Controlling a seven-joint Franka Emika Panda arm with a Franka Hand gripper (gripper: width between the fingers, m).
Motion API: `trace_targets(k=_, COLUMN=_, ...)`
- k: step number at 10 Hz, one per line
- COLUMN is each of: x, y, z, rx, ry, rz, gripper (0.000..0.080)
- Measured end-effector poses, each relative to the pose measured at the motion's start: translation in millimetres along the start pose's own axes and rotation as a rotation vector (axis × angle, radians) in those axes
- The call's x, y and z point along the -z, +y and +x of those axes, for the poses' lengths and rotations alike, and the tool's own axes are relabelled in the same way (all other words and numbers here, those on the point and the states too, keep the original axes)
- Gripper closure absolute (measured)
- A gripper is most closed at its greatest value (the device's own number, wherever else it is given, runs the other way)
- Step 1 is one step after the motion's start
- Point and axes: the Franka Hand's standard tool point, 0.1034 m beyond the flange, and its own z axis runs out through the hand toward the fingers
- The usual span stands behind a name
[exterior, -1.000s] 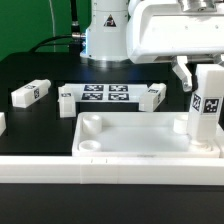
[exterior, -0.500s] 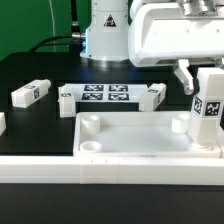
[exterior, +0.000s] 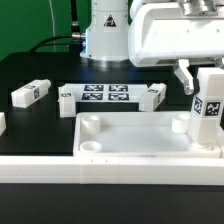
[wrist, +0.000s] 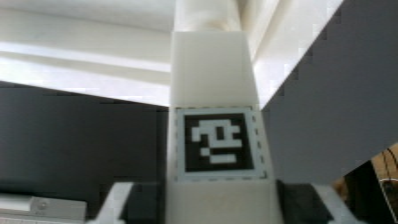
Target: Assemble desk
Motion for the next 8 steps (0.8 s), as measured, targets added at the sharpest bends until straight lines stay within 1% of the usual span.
trace_targets(k=1, x=0.0, y=0.0, z=0.0, rx=0.0, ry=0.0, rz=0.0, gripper=0.0353)
trace_targets(k=2, x=-0.1, y=0.0, z=-0.1, rx=0.0, ry=0.0, rz=0.0, gripper=0.0227)
trace_targets(k=3, x=0.0, y=-0.1, z=-0.1, rx=-0.001, ry=0.0, rz=0.0, gripper=0.0227)
trace_targets(k=4, x=0.3, y=0.1, z=0.2, rx=-0.001, ry=0.0, rz=0.0, gripper=0.0164)
trace_targets(k=5, x=1.4, y=1.5, z=1.5, rx=-0.002, ry=0.0, rz=-0.002, gripper=0.0154)
trace_targets(k=7, x=6.1, y=0.3, z=6.8, rx=-0.001, ry=-0.013, rz=0.006, gripper=0.0151)
trace_targets(k=8, x=13.6, y=-0.5, z=14.8, rx=0.0, ry=-0.025, rz=0.013, gripper=0.015)
